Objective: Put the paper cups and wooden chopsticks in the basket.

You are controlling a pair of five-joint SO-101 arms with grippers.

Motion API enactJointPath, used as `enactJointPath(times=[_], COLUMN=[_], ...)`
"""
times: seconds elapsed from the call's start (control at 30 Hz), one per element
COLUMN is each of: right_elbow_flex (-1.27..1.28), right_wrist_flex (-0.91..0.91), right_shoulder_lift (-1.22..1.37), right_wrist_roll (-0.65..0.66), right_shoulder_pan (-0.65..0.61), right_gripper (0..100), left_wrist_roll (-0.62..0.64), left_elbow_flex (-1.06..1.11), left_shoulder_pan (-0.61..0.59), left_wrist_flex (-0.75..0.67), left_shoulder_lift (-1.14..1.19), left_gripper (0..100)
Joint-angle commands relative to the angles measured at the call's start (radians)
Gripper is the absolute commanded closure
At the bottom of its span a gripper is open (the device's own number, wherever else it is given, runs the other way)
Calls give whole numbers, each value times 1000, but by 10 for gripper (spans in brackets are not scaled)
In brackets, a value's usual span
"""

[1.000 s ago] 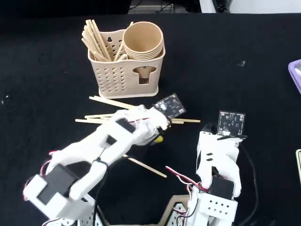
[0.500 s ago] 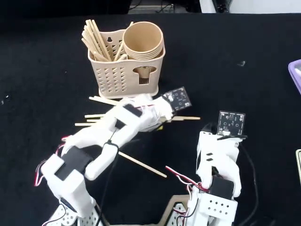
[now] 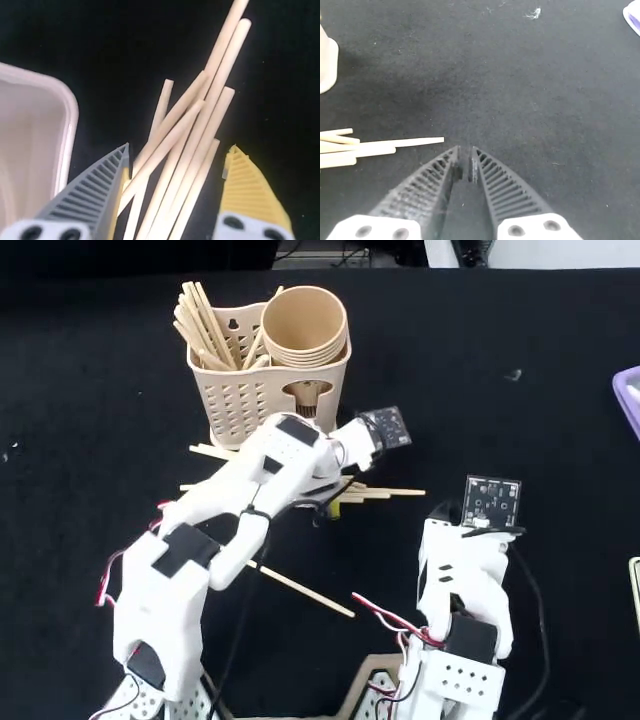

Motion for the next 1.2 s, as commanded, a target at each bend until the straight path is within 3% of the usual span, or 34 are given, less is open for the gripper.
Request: enactJointPath(times=[0.0, 0.17, 0.37, 0.7, 0.83, 1.03, 1.17], right_elbow_flex=[-4, -4, -4, -4, -4, -4, -4], right_wrist_flex=[5, 5, 3, 0, 0, 2, 0], right_shoulder_lift=[-76, -76, -76, -76, -76, -76, -76], right_wrist_roll=[-8, -8, -8, -8, -8, -8, -8], right_shoulder_pan=[11, 11, 11, 11, 11, 11, 11], right_gripper=[956, 956, 956, 956, 956, 956, 956], left_wrist_roll=[-40, -66, -64, -71, -149, -255, -270], left_elbow_flex=[-25, -93, -200, -165, -171, -245, -252], left_shoulder_pan=[-12, -16, -79, -56, -41, -31, -30], left_wrist_flex=[14, 124, 163, 172, 198, 368, 396], left_shoulder_lift=[48, 51, 60, 81, 135, 150, 150], left_gripper=[707, 708, 705, 703, 720, 798, 832])
